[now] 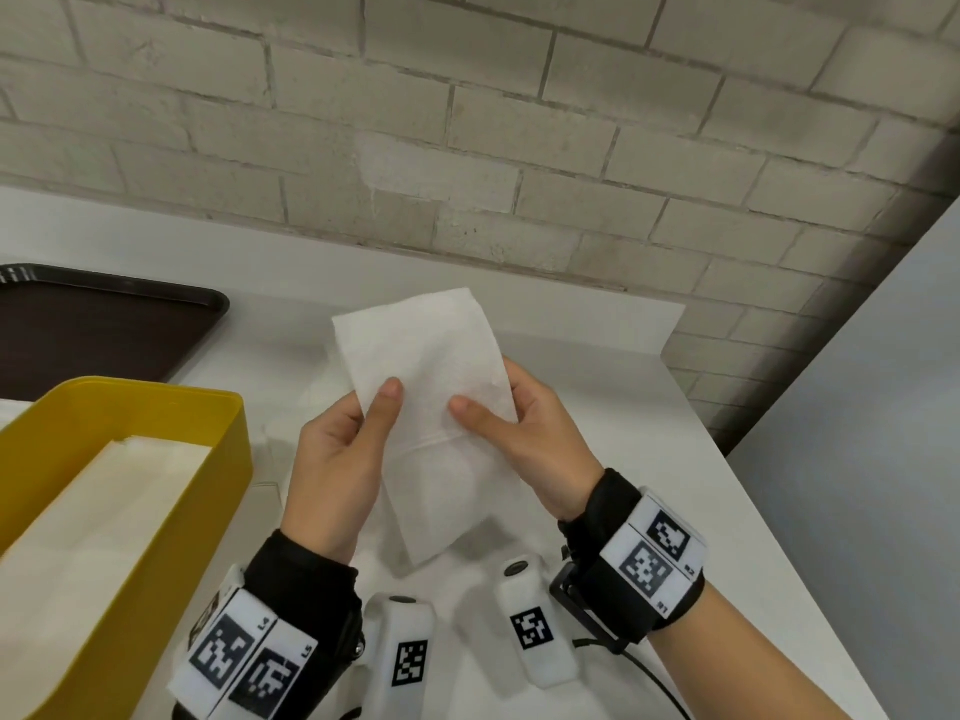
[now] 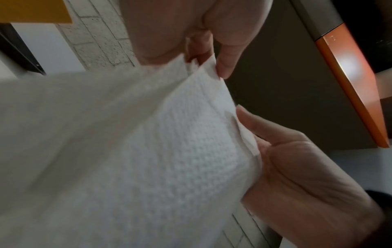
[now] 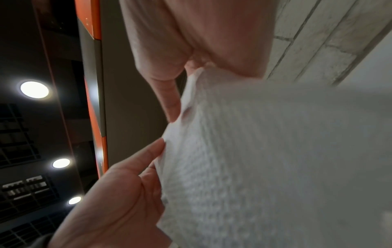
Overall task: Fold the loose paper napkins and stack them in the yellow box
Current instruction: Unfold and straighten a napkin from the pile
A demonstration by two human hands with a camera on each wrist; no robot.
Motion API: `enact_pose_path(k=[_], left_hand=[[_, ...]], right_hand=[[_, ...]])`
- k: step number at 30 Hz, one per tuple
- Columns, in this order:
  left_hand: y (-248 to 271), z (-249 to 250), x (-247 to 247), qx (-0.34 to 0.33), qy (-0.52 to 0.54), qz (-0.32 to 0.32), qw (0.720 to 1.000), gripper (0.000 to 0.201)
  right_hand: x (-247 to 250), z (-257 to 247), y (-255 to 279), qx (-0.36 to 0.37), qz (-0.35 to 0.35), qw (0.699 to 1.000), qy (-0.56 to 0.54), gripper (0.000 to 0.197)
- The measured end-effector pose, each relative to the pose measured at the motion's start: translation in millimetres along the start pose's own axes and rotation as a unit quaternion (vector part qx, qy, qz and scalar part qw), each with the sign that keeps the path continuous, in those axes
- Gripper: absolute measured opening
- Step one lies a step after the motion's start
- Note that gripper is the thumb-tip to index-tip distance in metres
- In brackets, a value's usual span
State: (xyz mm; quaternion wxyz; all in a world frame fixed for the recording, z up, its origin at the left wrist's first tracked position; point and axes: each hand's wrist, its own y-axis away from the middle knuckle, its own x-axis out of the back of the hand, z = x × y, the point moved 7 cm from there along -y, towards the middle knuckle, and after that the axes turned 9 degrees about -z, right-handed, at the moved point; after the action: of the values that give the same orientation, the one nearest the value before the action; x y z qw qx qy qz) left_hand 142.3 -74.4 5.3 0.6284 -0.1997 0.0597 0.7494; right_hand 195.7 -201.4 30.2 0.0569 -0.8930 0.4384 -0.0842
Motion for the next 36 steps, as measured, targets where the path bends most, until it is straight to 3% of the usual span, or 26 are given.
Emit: enact_pose_path(k=[3,9,15,22,25,28,36], left_hand=[[0,6,0,-0.004,0.028,-0.011,1.0,0.025],[-6,24,-4,-0.037,-0.005,-0.026,0.999,0.025],[-11,35,-11,-0.046,0.016,-0.051,0.998,0.024],[-12,29,-16,-0.018,-0.003,-0.062,0.998,0.028],[-11,28,-16,-0.018,-0.007,-0.061,0.998,0.027],[-10,26,-14,-0.026,-0.027,-0.051,0.998,0.025],[-3,22,-13,-0.074,-0.072,-0.016,0.995,0.02]], right_hand=[[-4,-2,0,0.02,-0.025,0.999,0.024,0.036],[-6,-4,5,0.009,-0.077,0.996,-0.036,0.025],[-7,1,11,-0.016,-0.109,0.993,-0.03,0.032],[0,-8,8,0.012,-0.066,0.993,-0.092,0.032],[5,-13,6,0.04,-0.034,0.991,-0.125,0.041],[7,-15,2,0.037,-0.008,0.994,-0.107,0.054],[11,-10,-2,0.022,0.057,0.996,-0.065,0.053]])
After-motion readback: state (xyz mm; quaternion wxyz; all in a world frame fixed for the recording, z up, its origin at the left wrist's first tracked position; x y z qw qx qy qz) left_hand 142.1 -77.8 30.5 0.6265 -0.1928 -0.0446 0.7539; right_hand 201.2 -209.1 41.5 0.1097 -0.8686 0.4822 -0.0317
